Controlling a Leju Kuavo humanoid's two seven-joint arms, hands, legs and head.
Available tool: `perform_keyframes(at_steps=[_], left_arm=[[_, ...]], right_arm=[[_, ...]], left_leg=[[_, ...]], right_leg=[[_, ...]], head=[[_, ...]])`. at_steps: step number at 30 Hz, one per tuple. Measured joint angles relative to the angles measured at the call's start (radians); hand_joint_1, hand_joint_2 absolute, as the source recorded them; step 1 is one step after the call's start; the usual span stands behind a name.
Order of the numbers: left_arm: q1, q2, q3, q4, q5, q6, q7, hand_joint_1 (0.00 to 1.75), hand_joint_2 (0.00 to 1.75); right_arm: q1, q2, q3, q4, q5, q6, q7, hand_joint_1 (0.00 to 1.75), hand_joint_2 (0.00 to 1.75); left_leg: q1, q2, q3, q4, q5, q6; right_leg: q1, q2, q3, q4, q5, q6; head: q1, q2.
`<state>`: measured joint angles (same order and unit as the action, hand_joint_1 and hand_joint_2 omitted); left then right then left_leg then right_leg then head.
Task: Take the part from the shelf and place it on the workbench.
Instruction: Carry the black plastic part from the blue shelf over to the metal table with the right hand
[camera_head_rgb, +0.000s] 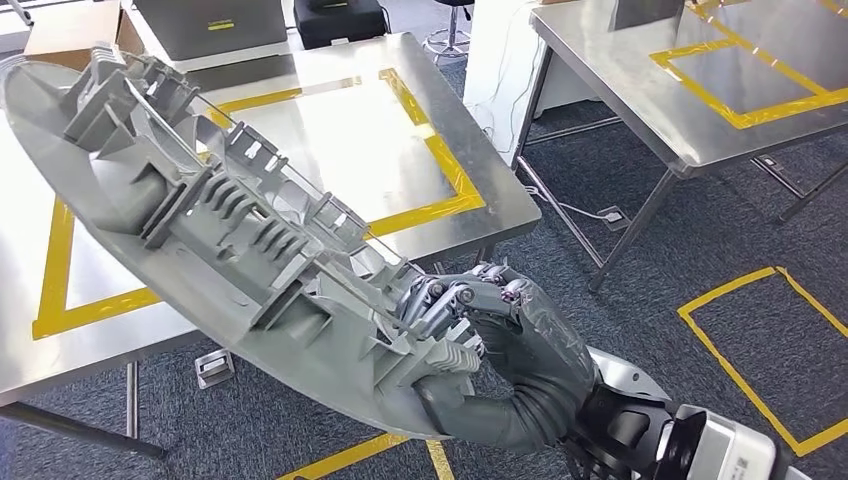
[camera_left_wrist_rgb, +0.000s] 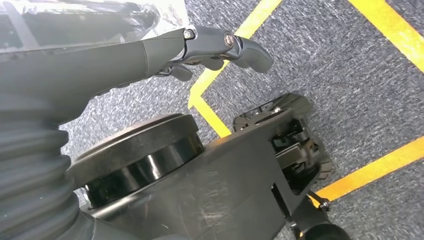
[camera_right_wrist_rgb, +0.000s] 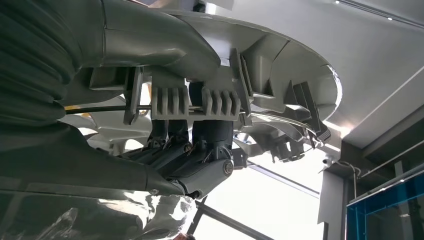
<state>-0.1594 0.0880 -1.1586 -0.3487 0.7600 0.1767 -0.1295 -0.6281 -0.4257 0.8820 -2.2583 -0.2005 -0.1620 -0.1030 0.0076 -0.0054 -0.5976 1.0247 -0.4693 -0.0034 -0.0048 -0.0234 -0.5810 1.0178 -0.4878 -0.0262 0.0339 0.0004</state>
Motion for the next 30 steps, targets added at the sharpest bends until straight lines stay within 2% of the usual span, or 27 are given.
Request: perform_keyframes(at_steps=[4,10,28,30], left_arm=[[0.000,0.000,0.000,0.000,0.000,0.000,0.000,0.00,1.75],[0.000,0.000,0.000,0.000,0.001,0.000,0.000,0.00,1.75],[0.000,0.000,-0.001,0.000,0.003,0.000,0.004,0.00,1.75],[0.000,0.000,-0.001,0.000,0.003,0.000,0.004,0.00,1.75]], right_arm=[[0.000,0.000,0.000,0.000,0.001,0.000,0.000,1.75,1.75],[0.000,0.000,-0.001,0.000,0.001,-0.001,0.000,1.75,1.75],[0.000,0.000,-0.002,0.000,0.002,-0.001,0.000,1.75,1.75],[0.000,0.000,-0.002,0.000,0.002,-0.001,0.000,1.75,1.75]], left_leg=[[-0.001,0.000,0.000,0.000,0.000,0.006],[-0.001,0.000,0.000,0.000,-0.001,0.008],[0.001,0.000,0.002,-0.001,0.000,0.006],[-0.001,0.000,0.002,-0.001,0.000,0.010]], right_leg=[[0.000,0.000,0.003,-0.009,0.005,0.008],[-0.001,0.000,0.004,-0.011,0.006,0.017],[0.001,0.000,0.004,-0.008,0.005,0.017],[-0.001,0.000,0.005,-0.013,0.008,0.021]], head=[[0.002,0.000],[0.002,0.000],[0.002,0.000],[0.002,0.000]])
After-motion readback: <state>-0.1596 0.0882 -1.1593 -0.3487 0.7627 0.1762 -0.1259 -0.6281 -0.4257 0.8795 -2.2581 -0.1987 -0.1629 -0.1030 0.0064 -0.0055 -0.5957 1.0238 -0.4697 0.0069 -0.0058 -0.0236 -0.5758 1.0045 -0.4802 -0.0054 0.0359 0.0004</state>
